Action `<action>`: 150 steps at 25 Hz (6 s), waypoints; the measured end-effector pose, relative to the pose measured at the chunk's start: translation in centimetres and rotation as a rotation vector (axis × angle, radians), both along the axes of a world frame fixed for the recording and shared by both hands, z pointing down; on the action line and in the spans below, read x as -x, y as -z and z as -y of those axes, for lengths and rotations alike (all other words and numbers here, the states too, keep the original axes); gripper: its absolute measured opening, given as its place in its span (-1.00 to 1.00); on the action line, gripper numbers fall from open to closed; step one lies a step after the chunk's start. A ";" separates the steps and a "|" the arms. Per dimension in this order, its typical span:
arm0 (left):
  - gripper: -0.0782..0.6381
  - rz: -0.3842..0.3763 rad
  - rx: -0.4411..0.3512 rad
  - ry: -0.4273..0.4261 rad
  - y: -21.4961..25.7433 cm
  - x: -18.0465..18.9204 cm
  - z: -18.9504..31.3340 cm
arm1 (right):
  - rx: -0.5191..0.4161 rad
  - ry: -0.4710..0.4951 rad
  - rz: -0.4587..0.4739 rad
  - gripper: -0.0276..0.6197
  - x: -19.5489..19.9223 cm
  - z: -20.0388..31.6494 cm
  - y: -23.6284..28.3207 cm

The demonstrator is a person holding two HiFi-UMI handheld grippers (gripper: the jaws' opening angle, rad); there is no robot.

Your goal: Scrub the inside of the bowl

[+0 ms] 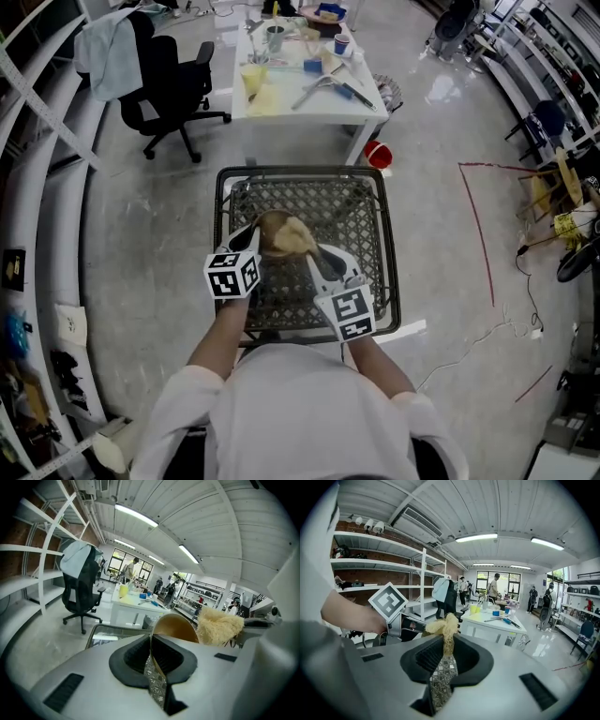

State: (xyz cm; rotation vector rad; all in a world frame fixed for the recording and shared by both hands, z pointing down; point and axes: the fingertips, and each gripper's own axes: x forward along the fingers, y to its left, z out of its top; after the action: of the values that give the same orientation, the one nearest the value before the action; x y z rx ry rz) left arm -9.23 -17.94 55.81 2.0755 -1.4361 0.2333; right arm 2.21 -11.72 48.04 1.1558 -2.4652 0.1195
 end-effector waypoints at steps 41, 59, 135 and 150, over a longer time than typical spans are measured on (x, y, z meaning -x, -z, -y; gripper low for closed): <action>-0.66 -0.077 0.496 0.097 -20.9 0.4 1.3 | 0.174 -0.073 -0.043 -0.70 -1.4 4.5 -6.5; -0.65 -0.114 0.483 0.064 -20.7 0.5 1.2 | 0.171 -0.083 -0.037 -0.70 -1.3 4.5 -6.4; -0.66 -0.002 -0.271 -0.018 9.3 -0.6 -11.3 | 0.012 0.035 0.154 -0.70 -2.7 -3.8 0.6; -0.66 0.003 -0.275 -0.024 9.1 -0.5 -11.1 | 0.021 0.014 0.165 -0.70 -2.9 -3.6 0.5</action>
State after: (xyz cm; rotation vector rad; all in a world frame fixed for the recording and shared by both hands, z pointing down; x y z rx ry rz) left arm -8.73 -6.84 46.70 2.3126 -1.5165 0.0501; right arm 5.06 -8.12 47.57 1.1621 -2.6083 0.2451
